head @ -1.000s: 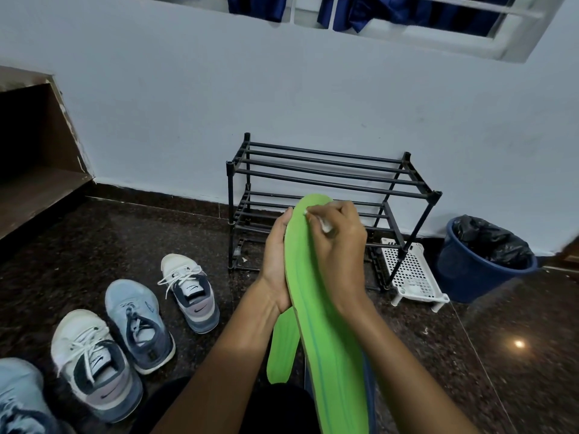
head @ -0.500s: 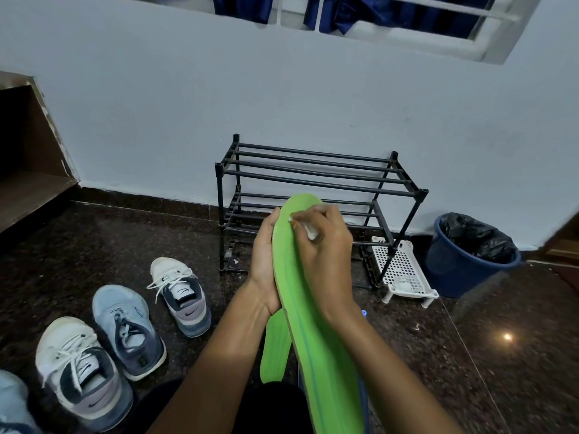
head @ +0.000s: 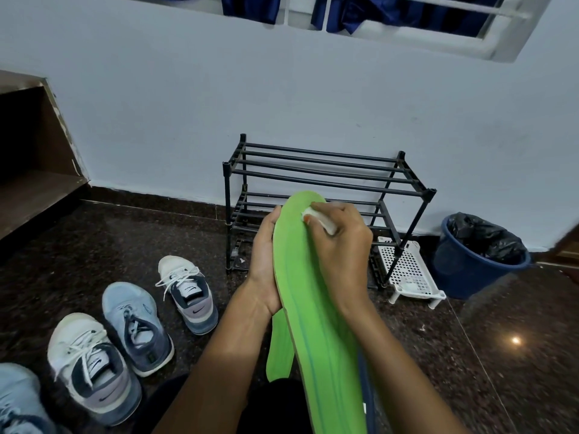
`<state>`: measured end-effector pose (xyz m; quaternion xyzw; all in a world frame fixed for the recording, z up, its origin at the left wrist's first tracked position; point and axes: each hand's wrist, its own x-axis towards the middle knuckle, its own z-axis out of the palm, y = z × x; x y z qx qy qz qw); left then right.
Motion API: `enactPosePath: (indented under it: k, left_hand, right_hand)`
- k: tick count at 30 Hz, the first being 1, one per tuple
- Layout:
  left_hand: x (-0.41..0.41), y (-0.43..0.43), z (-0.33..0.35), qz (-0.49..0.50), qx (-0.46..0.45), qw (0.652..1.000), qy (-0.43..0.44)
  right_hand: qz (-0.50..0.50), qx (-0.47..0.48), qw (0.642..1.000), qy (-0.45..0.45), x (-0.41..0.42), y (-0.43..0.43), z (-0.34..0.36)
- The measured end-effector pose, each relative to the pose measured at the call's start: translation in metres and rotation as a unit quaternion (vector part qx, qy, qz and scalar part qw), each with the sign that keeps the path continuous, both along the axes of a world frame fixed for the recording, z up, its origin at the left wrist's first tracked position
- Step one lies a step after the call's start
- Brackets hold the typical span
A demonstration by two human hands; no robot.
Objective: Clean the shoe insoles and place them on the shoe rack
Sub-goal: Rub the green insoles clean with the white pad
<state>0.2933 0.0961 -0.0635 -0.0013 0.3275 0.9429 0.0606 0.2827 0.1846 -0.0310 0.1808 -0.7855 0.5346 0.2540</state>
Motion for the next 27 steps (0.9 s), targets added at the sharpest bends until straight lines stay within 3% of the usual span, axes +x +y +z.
enactPosePath:
  k: [7,14,21,27]
  left_hand:
    - [0.0,-0.011,0.006,-0.013,0.023,1.0,-0.006]
    - [0.002,-0.004,0.002,-0.008,0.011,1.0,0.002]
    - [0.008,-0.006,0.001,-0.014,0.021,1.0,-0.016]
    - [0.015,-0.002,0.003,0.02,-0.006,1.0,-0.008]
  right_hand:
    - [0.058,0.021,0.998,0.014,0.021,-0.012,-0.017]
    - [-0.007,-0.025,0.999,0.034,-0.002,-0.007,0.001]
    - [0.063,0.004,0.997,0.037,0.027,-0.02,-0.011]
    - [0.019,0.004,0.999,0.03,0.007,-0.01,0.003]
